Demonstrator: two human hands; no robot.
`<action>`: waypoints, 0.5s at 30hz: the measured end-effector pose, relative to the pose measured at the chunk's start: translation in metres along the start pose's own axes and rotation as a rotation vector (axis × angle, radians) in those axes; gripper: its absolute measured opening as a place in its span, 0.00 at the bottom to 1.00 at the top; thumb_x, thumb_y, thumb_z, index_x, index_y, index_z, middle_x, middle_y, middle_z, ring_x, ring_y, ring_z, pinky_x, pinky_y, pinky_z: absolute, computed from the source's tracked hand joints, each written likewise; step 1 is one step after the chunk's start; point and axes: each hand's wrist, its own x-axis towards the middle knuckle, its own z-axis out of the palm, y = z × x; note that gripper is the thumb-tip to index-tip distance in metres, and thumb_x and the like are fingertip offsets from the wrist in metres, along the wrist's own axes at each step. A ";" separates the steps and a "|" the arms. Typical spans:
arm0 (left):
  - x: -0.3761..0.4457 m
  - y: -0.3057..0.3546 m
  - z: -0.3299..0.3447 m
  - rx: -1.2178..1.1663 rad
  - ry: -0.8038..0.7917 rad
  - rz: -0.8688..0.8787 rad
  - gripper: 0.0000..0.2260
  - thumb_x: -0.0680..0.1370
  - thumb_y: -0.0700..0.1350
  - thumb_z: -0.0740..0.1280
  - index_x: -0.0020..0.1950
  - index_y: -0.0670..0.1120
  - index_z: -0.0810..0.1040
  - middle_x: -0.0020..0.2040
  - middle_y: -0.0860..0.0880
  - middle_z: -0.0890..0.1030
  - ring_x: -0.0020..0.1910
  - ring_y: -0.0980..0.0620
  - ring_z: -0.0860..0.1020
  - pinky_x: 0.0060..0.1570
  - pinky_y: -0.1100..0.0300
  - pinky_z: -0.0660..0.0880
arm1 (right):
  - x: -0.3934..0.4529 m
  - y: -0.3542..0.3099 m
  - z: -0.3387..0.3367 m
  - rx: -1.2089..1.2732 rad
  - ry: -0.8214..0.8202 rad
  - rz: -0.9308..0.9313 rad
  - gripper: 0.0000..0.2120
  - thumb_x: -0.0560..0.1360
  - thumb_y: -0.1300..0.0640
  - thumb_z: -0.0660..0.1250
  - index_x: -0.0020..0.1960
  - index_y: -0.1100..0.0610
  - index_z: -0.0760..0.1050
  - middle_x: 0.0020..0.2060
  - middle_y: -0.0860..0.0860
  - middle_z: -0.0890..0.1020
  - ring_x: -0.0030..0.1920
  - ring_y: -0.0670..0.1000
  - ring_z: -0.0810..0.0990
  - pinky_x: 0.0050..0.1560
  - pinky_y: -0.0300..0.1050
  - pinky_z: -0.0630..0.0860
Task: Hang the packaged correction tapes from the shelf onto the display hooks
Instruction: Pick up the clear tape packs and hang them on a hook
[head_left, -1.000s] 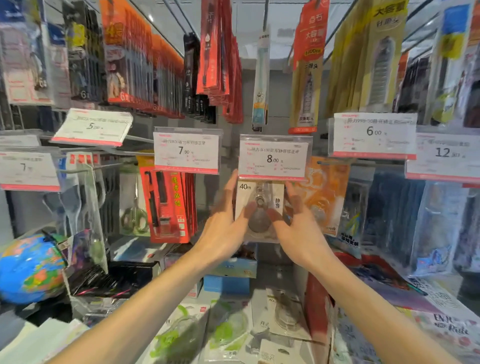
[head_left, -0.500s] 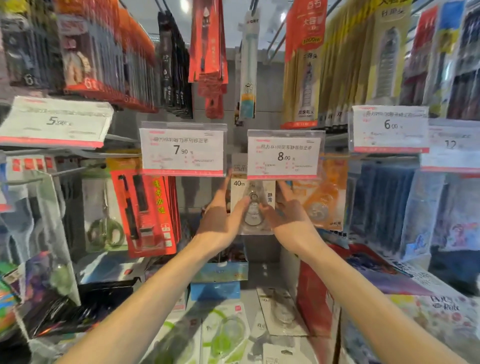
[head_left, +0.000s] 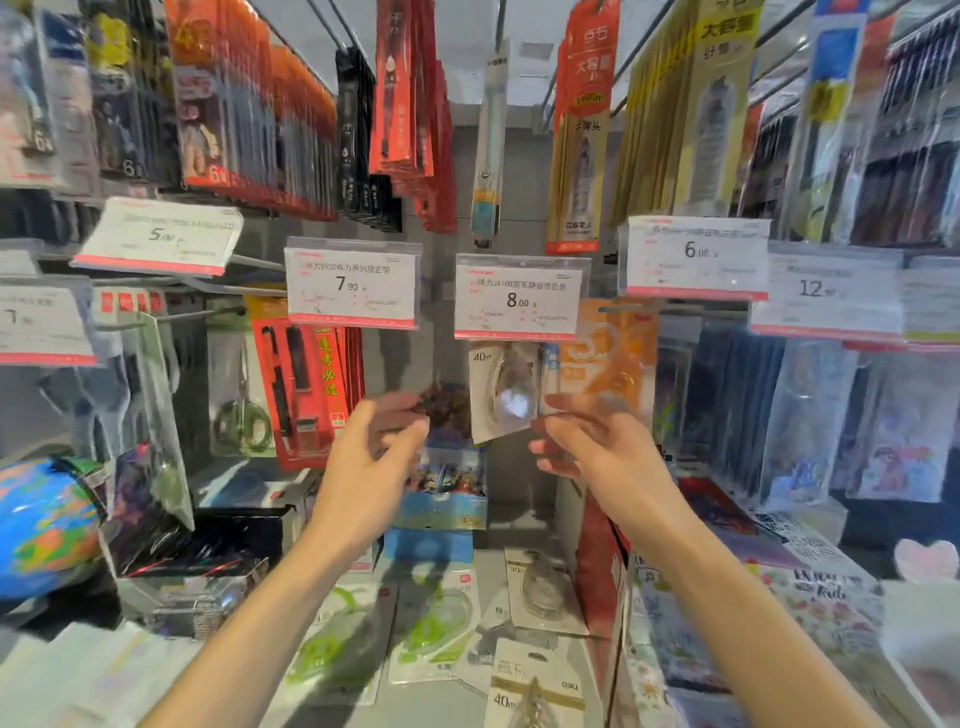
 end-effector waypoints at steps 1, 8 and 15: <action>-0.012 0.001 -0.004 -0.002 0.012 -0.014 0.08 0.81 0.43 0.69 0.59 0.54 0.79 0.49 0.54 0.86 0.47 0.61 0.84 0.46 0.66 0.79 | -0.007 0.000 -0.002 0.024 0.003 0.010 0.08 0.82 0.60 0.68 0.60 0.54 0.80 0.48 0.52 0.89 0.46 0.50 0.89 0.47 0.42 0.86; -0.078 -0.018 -0.036 -0.120 0.028 -0.120 0.07 0.80 0.39 0.69 0.57 0.47 0.80 0.46 0.48 0.87 0.39 0.53 0.85 0.40 0.64 0.80 | -0.056 0.011 0.000 0.044 0.012 0.062 0.06 0.82 0.60 0.68 0.56 0.54 0.82 0.42 0.54 0.89 0.36 0.48 0.86 0.36 0.37 0.81; -0.107 -0.067 -0.049 -0.207 -0.113 -0.271 0.08 0.80 0.36 0.69 0.56 0.46 0.80 0.43 0.39 0.85 0.38 0.48 0.83 0.40 0.60 0.80 | -0.099 0.038 0.033 -0.063 0.105 0.085 0.07 0.81 0.64 0.68 0.54 0.56 0.82 0.37 0.50 0.88 0.34 0.45 0.85 0.35 0.35 0.80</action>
